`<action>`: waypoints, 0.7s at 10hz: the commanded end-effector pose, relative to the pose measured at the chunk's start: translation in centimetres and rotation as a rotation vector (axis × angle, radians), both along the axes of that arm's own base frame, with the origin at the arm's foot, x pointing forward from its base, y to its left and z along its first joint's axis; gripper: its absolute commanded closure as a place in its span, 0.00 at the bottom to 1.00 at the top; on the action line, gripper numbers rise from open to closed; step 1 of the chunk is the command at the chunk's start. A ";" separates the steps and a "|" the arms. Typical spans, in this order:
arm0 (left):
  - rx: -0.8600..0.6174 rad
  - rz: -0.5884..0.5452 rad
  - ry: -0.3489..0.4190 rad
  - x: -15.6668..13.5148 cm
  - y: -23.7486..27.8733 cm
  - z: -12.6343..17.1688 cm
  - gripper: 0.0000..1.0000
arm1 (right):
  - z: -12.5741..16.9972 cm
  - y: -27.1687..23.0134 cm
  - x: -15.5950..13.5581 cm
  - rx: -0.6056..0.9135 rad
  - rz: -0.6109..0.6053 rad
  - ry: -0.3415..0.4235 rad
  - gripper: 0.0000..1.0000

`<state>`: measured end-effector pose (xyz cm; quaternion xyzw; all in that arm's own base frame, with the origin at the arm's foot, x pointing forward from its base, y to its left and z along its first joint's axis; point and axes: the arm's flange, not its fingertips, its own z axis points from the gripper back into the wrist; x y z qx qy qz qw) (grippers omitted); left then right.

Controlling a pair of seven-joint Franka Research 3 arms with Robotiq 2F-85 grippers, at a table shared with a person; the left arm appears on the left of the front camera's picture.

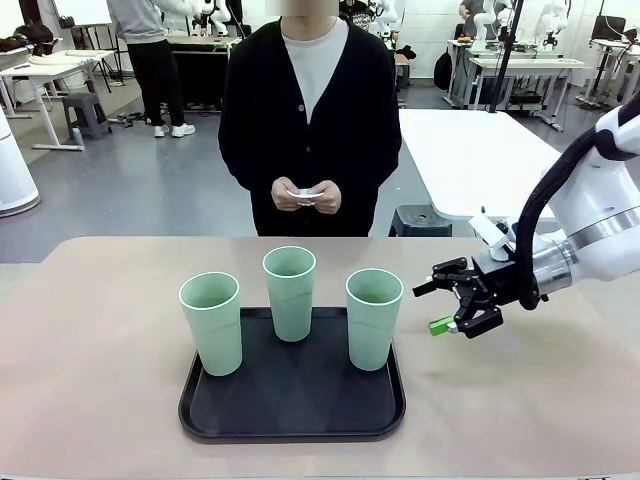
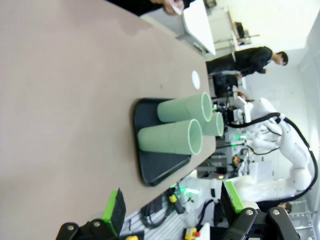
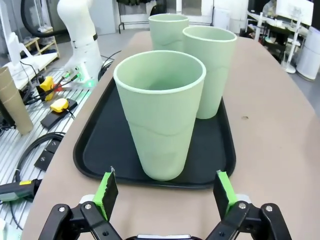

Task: Place coasters on the table and set cups on them.
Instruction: Pick up one Reusable plastic cup and place it on a coaster set by the human.

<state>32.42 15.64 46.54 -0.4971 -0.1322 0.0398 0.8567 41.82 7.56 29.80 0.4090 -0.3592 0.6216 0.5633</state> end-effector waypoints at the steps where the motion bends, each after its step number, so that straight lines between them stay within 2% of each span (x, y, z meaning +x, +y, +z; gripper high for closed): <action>1: -0.009 0.000 -0.008 0.0 0.1 0.1 0.00 | -1.5 1.5 0.3 -0.002 -0.020 -0.020 0.00; 7: -0.009 0.000 -0.008 0.0 0.1 0.1 0.00 | -2.6 3.7 1.6 0.004 -0.047 -0.006 0.00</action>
